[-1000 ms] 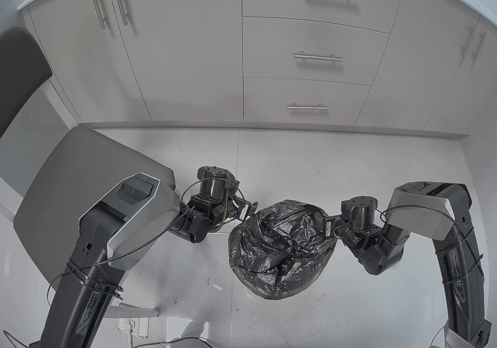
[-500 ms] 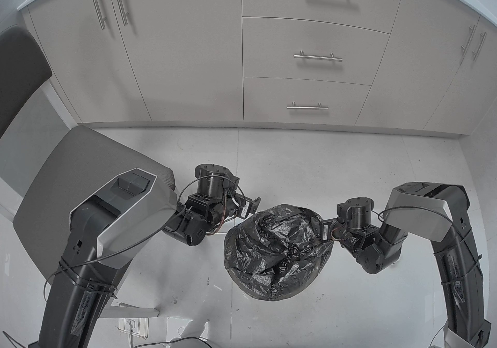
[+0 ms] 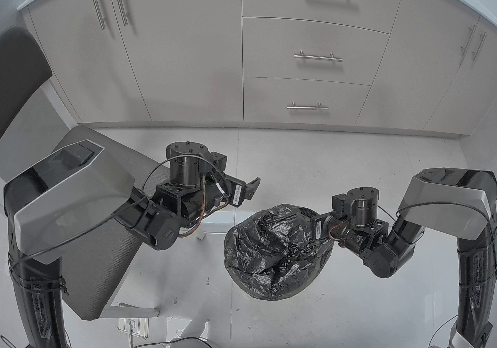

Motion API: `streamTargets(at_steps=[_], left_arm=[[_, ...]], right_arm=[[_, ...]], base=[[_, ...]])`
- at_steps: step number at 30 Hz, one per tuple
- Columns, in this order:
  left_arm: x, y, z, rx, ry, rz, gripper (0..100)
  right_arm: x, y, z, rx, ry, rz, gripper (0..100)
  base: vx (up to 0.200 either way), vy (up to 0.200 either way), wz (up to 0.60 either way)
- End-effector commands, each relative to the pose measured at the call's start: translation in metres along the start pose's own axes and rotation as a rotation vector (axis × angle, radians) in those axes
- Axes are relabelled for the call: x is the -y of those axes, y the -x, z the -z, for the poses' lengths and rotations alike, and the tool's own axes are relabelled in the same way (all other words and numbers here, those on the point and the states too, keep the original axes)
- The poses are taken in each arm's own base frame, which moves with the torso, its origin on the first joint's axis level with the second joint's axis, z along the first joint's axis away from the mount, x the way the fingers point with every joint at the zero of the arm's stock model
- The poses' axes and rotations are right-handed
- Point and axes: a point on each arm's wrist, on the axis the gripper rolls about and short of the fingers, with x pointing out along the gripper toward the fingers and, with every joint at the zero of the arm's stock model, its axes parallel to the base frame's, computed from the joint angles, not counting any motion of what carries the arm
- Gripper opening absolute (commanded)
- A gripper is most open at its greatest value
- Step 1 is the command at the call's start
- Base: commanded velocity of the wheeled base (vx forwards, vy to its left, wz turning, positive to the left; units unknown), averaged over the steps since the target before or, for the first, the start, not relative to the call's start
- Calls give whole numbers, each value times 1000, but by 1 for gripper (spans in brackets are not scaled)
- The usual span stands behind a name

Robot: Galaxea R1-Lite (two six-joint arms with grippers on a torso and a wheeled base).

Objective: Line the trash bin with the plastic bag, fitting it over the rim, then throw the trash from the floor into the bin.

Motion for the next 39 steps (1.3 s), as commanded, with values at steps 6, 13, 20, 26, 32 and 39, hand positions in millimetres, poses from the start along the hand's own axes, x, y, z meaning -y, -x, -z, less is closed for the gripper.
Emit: streamTargets(at_steps=[6,13,20,26,32,39], left_arm=[[2,-13,61,-161,-66,14,100],[6,-25,98,-245,-116,32,100],[8,-27,119,-307,-189,54,100],[14,-28,128,-356,-230,80,100],[12,-43,129,-427,-257,91,100],[5,-59,124,-463,-250,84,100]], right_arm=[[-25,-16,26,-58,35,-60,100],[-25,-27,38,-96,41,-54,100],[-21,-35,45,-110,39,-38,100],[-10,-39,52,-127,33,-4,100],[-1,-41,53,-130,25,16,100],[8,-42,54,-134,17,38,100]], base=[[0,0,0],[0,0,0],[0,0,0],[0,0,0],[0,0,0],[0,0,0]])
